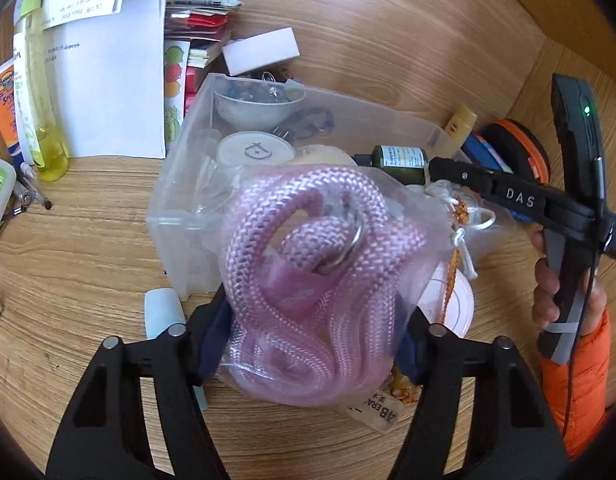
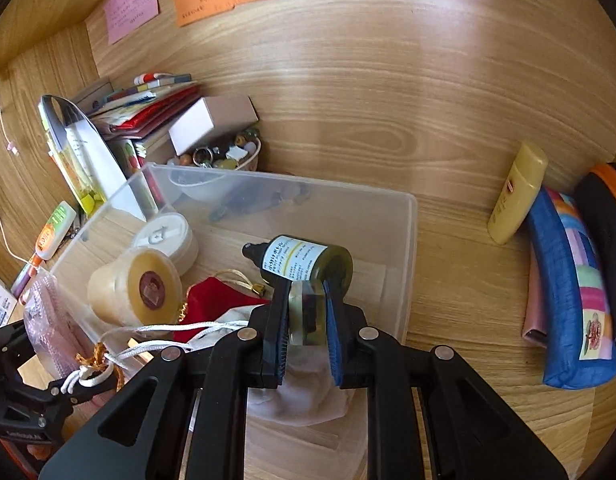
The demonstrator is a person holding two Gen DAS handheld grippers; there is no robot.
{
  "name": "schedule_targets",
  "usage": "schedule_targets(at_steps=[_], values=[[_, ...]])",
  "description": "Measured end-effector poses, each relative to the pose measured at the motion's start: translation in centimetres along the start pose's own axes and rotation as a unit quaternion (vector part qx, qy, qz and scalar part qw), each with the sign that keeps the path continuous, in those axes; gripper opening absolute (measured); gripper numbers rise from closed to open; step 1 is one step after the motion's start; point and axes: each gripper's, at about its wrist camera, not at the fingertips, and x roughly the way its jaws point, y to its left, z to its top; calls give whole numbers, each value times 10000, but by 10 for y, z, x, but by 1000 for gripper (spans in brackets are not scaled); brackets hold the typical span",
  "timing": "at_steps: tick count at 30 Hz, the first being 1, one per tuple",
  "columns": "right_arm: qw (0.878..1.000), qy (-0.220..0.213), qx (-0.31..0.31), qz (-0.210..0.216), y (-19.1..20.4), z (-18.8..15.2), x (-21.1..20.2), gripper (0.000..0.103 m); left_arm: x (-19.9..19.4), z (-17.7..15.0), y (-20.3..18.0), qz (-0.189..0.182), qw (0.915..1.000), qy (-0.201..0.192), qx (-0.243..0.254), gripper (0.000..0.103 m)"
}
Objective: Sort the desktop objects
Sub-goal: 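Open both grippers to drop the rope bag and block into the box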
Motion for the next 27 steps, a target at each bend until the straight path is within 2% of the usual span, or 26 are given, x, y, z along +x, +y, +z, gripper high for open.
schedule_targets(at_steps=[6,13,16,19,21,27], values=[[10000,3,-15,10,1,0,0,15,-12,-4,4,35,9999,-138,-57,61],[10000,-91,12,26,1,0,-5,20,-47,0,3,-6,9985,-554,-44,60],[9999,-142,-7,10,2,1,-7,27,-60,7,2,-123,9974,-702,-45,60],[9997,-231,-15,-55,2,2,-11,43,-70,16,0,-224,9963,-825,-9,60],[9994,-343,7,-82,2,3,-17,58,-75,24,-3,-196,9956,-915,46,60],[9979,-618,59,-196,-1,6,-31,81,-78,49,-10,-87,9937,-1097,215,60]])
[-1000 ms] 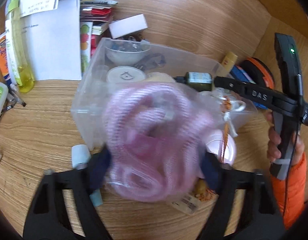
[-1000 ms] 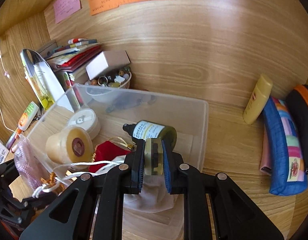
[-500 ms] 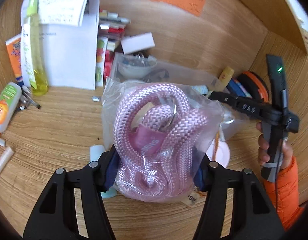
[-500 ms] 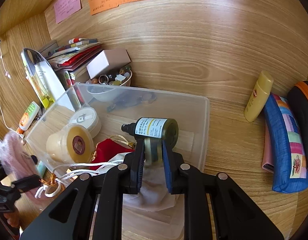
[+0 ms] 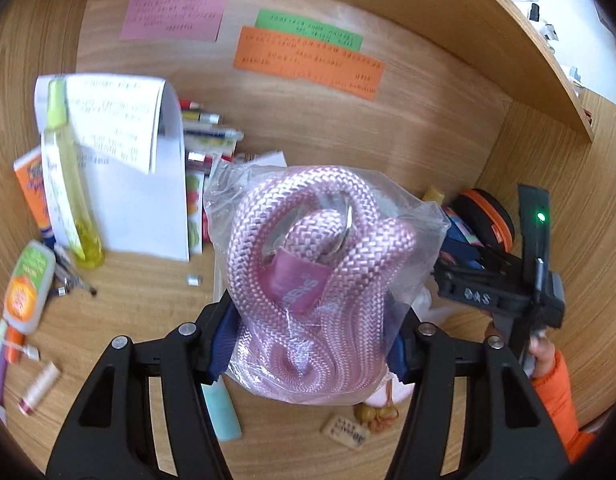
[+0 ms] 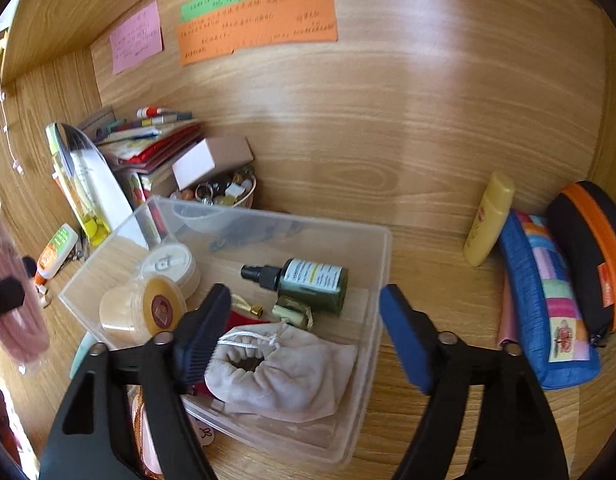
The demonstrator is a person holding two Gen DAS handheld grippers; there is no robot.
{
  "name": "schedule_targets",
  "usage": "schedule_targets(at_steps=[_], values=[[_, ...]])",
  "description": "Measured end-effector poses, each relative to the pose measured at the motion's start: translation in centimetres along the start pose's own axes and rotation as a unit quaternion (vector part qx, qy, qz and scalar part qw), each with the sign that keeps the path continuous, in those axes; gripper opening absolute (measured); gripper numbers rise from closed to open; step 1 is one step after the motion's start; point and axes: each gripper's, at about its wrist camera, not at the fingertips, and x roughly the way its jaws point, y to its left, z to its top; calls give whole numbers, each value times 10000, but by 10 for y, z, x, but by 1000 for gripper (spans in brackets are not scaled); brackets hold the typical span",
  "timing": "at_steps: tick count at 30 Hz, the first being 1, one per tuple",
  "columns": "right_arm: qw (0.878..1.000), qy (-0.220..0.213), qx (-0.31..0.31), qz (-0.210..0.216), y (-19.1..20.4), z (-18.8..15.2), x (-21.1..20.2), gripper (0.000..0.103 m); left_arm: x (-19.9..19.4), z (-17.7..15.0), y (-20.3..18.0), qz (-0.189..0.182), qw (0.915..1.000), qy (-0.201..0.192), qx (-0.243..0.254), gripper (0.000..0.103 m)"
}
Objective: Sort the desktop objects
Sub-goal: 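Open both grippers to drop the rope bag and block into the box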
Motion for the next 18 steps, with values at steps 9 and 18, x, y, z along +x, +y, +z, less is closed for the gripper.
schedule_targets(at_steps=[9,18], values=[[9999,0,37,125,1,1,-4,82,35,26,-7,119,9997,49,201,60],[9985,81,47,548,9,0,-11,82,85,36,-10,222,9978,528,335,61]])
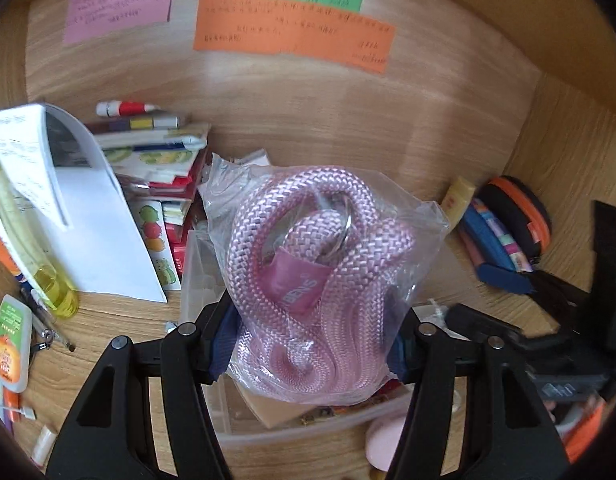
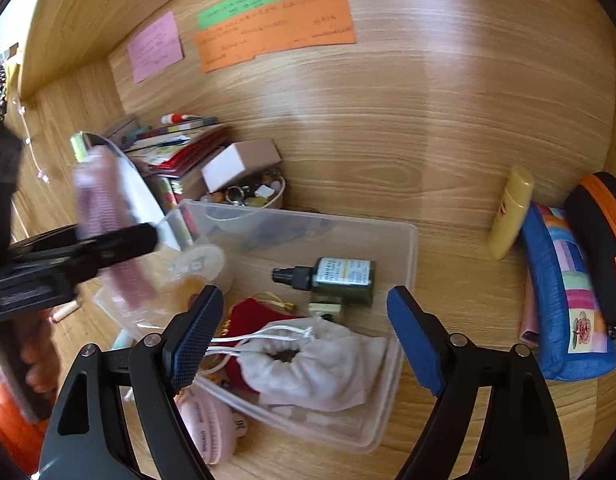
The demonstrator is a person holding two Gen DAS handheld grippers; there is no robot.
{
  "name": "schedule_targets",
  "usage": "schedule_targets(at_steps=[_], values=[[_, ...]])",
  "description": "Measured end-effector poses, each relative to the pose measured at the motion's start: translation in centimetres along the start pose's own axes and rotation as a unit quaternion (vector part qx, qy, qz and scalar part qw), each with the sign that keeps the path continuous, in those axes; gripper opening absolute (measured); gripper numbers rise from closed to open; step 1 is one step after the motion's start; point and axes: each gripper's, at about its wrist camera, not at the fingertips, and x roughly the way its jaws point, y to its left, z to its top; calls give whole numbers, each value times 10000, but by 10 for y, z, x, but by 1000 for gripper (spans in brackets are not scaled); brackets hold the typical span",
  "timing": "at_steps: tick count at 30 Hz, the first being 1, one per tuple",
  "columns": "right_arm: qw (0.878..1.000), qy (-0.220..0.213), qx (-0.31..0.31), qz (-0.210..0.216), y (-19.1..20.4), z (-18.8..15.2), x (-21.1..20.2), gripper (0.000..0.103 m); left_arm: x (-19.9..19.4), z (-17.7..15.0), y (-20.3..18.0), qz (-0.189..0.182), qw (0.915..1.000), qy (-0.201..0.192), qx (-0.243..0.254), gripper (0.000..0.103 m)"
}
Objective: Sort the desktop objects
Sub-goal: 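Open both grippers to drop the rope bag and block into the box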
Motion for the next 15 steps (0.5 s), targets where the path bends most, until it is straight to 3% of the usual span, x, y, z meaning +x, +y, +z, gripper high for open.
schedule_targets(at_steps=[7,15], values=[[9997,-78,-243,13,22,-11,-24,82,19,3,7,-18,9992,405,46,61],[9992,177,-300,-179,36,-45,-36,82,-4,-9,3,-20,9993,155,347,61]])
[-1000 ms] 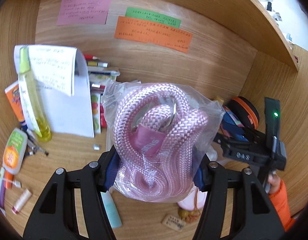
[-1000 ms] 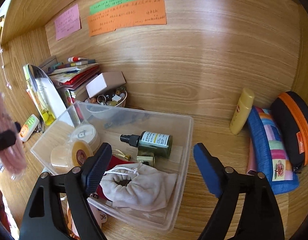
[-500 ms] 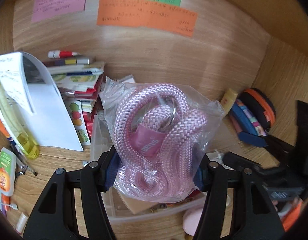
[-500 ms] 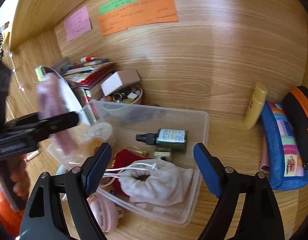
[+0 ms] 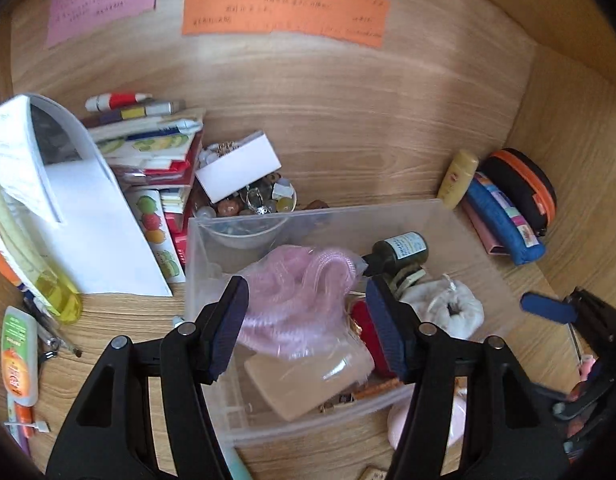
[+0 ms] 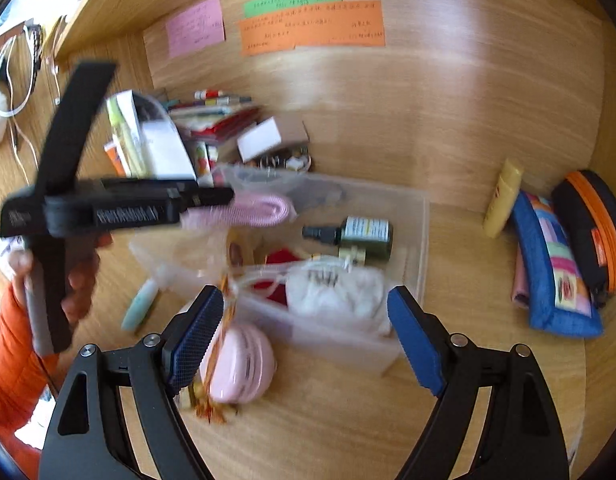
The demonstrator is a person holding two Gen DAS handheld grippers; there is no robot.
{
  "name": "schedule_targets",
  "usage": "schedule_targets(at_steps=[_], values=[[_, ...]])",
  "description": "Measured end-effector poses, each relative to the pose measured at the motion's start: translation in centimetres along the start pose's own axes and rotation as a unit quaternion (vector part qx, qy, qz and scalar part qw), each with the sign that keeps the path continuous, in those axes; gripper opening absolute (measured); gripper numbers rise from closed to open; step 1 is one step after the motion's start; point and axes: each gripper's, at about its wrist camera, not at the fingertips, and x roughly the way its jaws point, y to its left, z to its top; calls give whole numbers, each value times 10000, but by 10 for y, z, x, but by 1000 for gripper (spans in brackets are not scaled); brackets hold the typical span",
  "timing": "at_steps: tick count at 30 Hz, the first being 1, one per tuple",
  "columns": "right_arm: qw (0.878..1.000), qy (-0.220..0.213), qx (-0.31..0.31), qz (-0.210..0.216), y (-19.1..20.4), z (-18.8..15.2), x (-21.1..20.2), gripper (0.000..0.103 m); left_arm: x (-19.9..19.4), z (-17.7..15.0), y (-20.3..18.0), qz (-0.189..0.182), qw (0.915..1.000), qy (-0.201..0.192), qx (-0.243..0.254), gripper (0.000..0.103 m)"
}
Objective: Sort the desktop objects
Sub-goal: 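Open both grippers to drop the rope bag and block into the box, then grasp the teal tube with the left gripper while the right gripper grasps the pink compact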
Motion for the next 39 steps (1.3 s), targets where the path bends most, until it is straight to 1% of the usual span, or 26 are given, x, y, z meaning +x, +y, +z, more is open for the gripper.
schedule_targets(at_steps=[3,6,8,9,10,14,19,24,27,31,33,35,37,38,39], values=[[9999,150,-63,7,7,-12,2,82,-17,-6,2,-65,9998,-129,105,61],[9993,345,-142,-73,9,-23,9,82,-34,-17,5,-163,9995,-139,225,61],[9984,512,-165,-152,8,-29,17,82,-45,-26,10,-107,9994,-136,312,62],[9981,583,-141,-121,7,-31,20,83,-48,-32,12,-62,9993,-128,359,66],[9978,640,-119,-87,6,-32,22,83,-53,-38,15,-13,9992,-121,384,67],[9971,757,-79,59,6,-32,27,83,-65,-62,34,186,9993,-35,307,68],[9952,936,-78,273,12,-31,41,83,-65,-89,57,342,9991,219,152,68],[9941,1028,-178,295,24,-28,53,83,-57,-109,74,386,9980,501,-2,68],[9939,1054,-191,282,29,-26,59,83,-52,-115,77,313,9976,624,-23,68],[9927,1147,-179,336,34,-29,65,83,-48,-122,73,99,9971,750,98,68],[9919,1207,-185,348,36,-30,67,82,-46,-125,69,46,9968,778,185,73],[9916,1227,-196,354,39,-32,68,80,-44,-126,66,15,9966,791,227,74],[9910,1251,-199,422,40,-34,68,72,-41,-127,63,-6,9961,837,273,74],[9908,1256,-187,468,41,-35,68,62,-39,-127,62,-5,9960,846,286,74],[9908,1254,-176,478,40,-36,67,58,-38,-127,60,-13,9958,860,302,74]])
